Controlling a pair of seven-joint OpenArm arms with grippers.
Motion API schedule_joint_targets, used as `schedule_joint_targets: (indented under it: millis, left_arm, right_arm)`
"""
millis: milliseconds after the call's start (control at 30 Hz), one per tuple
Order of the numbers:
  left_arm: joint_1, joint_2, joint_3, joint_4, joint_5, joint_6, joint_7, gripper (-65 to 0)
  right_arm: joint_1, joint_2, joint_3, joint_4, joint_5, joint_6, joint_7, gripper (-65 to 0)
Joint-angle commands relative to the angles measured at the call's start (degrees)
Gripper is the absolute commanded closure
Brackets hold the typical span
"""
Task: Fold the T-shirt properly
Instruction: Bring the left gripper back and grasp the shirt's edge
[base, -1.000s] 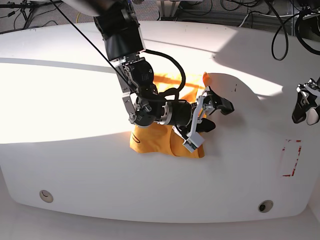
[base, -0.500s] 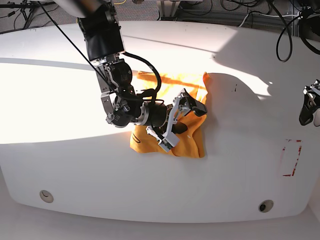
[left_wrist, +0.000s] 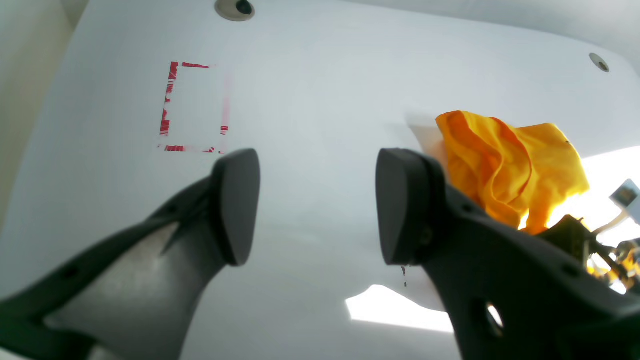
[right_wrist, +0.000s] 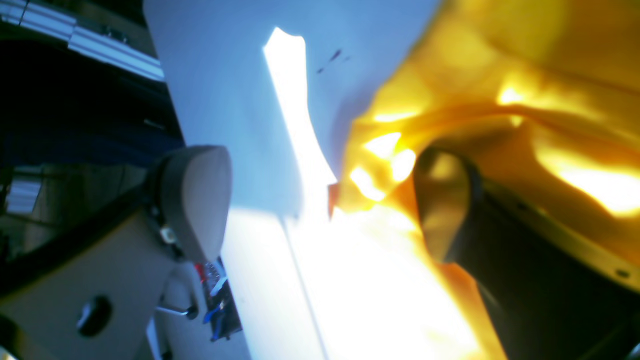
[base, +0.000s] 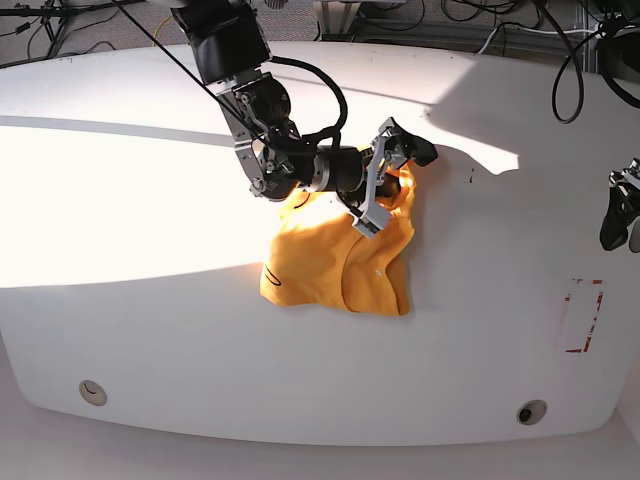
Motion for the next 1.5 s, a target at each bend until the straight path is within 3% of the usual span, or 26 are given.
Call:
schedule_joint_targets:
  millis: [0, 300, 400, 667, 733, 833, 900, 967, 1067, 1167, 1333, 1467]
  left_arm:
    - [-0.33, -1.43, -3.16, 0.85, -0.94, -0.08, -1.55, -34.6]
    - [-0.59, -1.52, -6.06, 0.67, -0.94, -0.08, -1.55, -34.7]
    - [-0.5, -1.34, -4.12, 1.38, -0.94, -0.08, -1.55, -34.7]
    - [-1.21, -0.81, 11.52, 3.84, -1.03, 0.19, -1.72, -34.6]
    - [-2.7, 0.42, 16.27, 4.89, -1.03, 0.19, -1.72, -34.4]
    - [-3.93, 3.67, 21.19, 6.21, -0.5, 0.27, -1.64, -33.9]
    - [-4.02, 7.36, 23.92, 6.83, 1.61, 0.27, -1.64, -28.7]
    - [-4.19, 10.26, 26.82, 6.83, 4.59, 0.27, -1.64, -22.5]
    - [-4.37, 13.6, 30.69, 6.65, 9.69, 0.27, -1.64, -14.2]
    - [-4.37, 16.68, 35.0, 6.65, 14.18, 0.27, -1.72, -11.4]
    - [-4.72, 19.85, 43.08, 6.56, 22.79, 0.27, -1.9, -11.4]
    - [-6.92, 23.27, 48.36, 5.24, 29.12, 0.27, -1.9, -11.3]
  right_arm:
    - [2.33, -2.2, -2.19, -2.44, 1.57, 0.47, 2.69, -54.5]
    - [4.88, -1.15, -1.66, 1.34, 1.57, 0.38, 2.42, -54.5]
    - [5.15, 1.84, 0.27, 5.39, 1.57, 0.38, 0.93, -54.5]
    - [8.75, 12.04, 5.28, 8.38, 1.57, 0.38, 1.19, -53.3]
    - [9.81, 14.06, 6.25, 7.58, 1.48, 0.38, 2.6, -48.7]
    - [11.83, 16.7, 6.6, 5.91, 1.48, 0.38, 4.44, -35.7]
    - [14.03, 18.19, 6.43, 4.07, 1.48, 0.47, 4.88, -21.4]
    - [15.87, 18.9, 6.34, 1.69, 1.4, 0.64, 4.88, -11.7]
    - [18.07, 18.81, 6.34, -1.3, -0.71, 0.91, 4.97, -3.5]
    - [19.39, 18.1, 6.16, -2.97, -4.93, 1.0, 6.47, -4.0]
    - [20.53, 15.29, 4.05, -6.13, -16.19, 1.17, 13.94, -4.3]
    - [20.71, 13.27, 4.32, -11.49, -23.75, 3.98, 19.65, -4.1]
